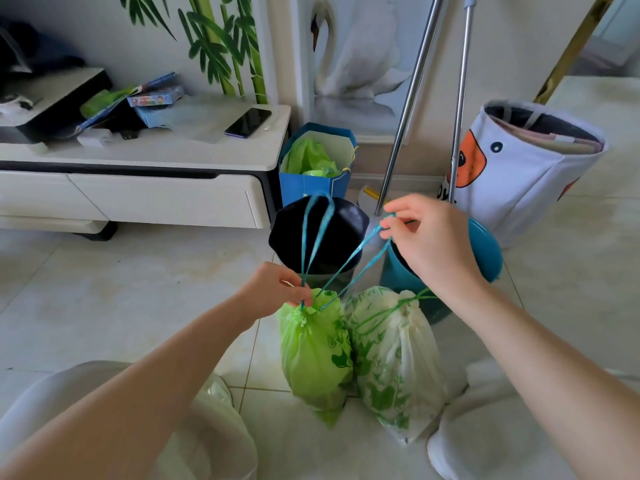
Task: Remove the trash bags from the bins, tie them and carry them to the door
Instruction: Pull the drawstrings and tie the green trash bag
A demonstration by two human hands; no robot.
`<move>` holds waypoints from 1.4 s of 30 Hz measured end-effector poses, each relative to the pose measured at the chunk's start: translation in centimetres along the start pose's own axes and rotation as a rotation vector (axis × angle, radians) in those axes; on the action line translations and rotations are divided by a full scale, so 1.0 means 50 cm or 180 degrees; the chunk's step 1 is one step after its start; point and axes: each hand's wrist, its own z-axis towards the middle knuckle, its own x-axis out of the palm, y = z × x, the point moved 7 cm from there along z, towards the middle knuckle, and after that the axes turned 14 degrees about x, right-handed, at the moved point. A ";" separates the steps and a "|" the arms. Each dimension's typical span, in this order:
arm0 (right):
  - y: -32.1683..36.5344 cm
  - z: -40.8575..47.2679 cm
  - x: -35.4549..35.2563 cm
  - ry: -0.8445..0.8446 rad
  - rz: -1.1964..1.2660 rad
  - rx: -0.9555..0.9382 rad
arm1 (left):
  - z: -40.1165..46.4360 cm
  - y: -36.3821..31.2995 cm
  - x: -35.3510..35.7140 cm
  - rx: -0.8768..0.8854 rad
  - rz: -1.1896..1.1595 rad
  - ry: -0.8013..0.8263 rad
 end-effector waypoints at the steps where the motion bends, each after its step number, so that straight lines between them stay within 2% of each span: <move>1: 0.006 -0.002 -0.008 -0.0099 -0.0180 -0.0136 | -0.002 0.001 -0.001 -0.0021 -0.0023 -0.0024; 5: 0.037 -0.027 -0.012 -0.0262 -0.0508 -0.0707 | -0.003 -0.015 0.006 0.0159 -0.0017 -0.0124; 9: 0.076 -0.055 0.002 -0.0074 -0.0160 -0.1107 | 0.004 -0.034 0.027 0.0334 0.0144 -0.0022; 14: 0.089 -0.058 0.025 0.0642 0.0745 -0.0661 | 0.005 -0.066 0.064 0.0620 0.0658 0.0365; 20: 0.083 -0.048 0.053 0.0976 0.1117 -0.0364 | -0.001 -0.092 0.103 0.0943 0.0980 0.0826; 25: 0.066 -0.034 0.072 0.1106 0.1161 -0.0279 | -0.003 -0.089 0.121 0.0786 0.0900 0.0895; 27: 0.043 -0.021 0.081 0.1141 0.0692 -0.0230 | -0.003 -0.085 0.119 0.0720 0.0881 0.0880; 30: -0.011 -0.021 0.110 0.1357 -0.0769 -0.0099 | -0.001 -0.078 0.108 0.0612 0.0711 0.0773; 32: -0.032 -0.038 0.134 0.1513 -0.1339 -0.0187 | -0.002 -0.072 0.096 0.0491 0.0611 0.0691; 37: -0.079 -0.075 0.186 0.2056 -0.1884 -0.0028 | -0.006 -0.054 0.079 0.0363 0.0096 0.0467; 39: -0.087 -0.080 0.191 0.2034 -0.2056 -0.0133 | -0.009 -0.050 0.075 0.0274 -0.0089 0.0409; 42: -0.078 -0.075 0.175 0.1849 -0.1808 -0.0141 | -0.015 -0.041 0.068 0.0009 -0.0529 0.0339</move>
